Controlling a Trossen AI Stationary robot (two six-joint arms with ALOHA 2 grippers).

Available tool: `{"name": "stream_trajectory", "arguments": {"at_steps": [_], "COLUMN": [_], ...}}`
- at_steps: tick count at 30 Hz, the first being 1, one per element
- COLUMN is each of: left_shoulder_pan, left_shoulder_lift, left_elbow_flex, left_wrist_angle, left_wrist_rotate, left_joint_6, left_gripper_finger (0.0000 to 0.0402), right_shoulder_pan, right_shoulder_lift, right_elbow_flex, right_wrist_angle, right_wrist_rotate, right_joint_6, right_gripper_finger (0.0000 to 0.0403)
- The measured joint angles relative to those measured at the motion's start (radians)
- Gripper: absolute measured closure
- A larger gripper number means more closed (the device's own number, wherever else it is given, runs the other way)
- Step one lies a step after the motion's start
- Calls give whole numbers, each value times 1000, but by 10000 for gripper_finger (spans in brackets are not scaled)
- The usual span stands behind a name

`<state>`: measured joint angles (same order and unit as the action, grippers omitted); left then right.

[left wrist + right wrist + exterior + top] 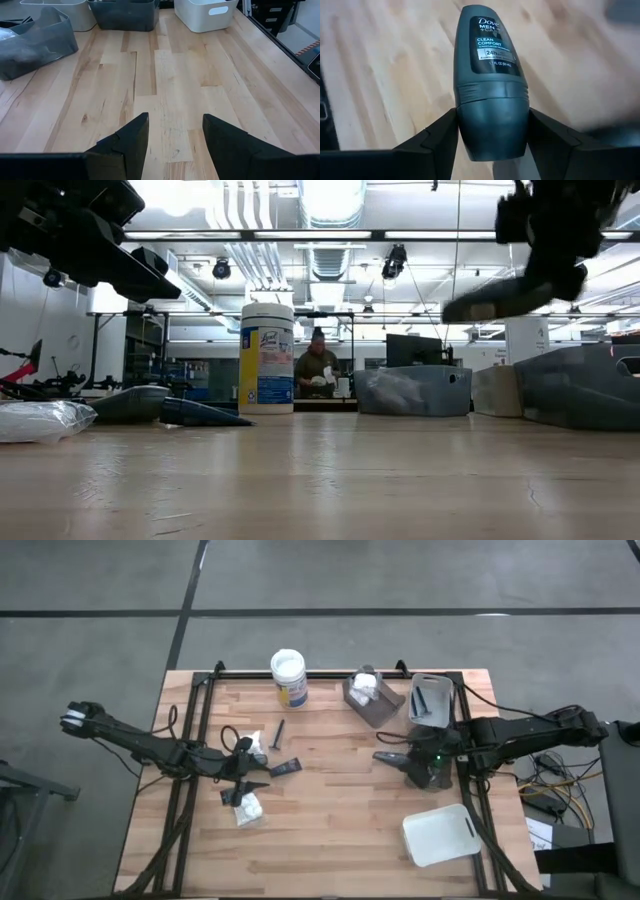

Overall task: Pick & Place Travel size toiletries
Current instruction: Put the bottom gray deodorant into the bottom black bin

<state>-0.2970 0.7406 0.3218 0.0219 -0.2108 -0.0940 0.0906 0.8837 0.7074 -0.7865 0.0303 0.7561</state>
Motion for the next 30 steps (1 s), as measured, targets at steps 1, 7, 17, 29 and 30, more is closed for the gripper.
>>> {"name": "stream_trajectory", "arguments": {"at_steps": [1,7,17,29,30], "left_shoulder_pan": [0,0,-1,0,0], "left_shoulder_lift": [0,0,0,0,0], "left_elbow_flex": [0,0,-1,-1,-1], "left_wrist_angle": [0,0,-1,-1,-1], "left_wrist_rotate": [0,0,0,0,0], "left_joint_6": [0,0,0,0,0], "left_gripper_finger": [209,209,209,209,209], "right_shoulder_pan": [0,1,0,0,0], "right_shoulder_lift": [0,-7,-66,-58,-58], "right_elbow_flex": [0,7,167,292,292], "right_wrist_angle": [-35,-128,-380,-730,-731], "right_wrist_rotate": [-12,-163,-68,-28,-27], "right_joint_6": [49,213,338,665,677], "right_gripper_finger": [205,209,210,208,208]}}
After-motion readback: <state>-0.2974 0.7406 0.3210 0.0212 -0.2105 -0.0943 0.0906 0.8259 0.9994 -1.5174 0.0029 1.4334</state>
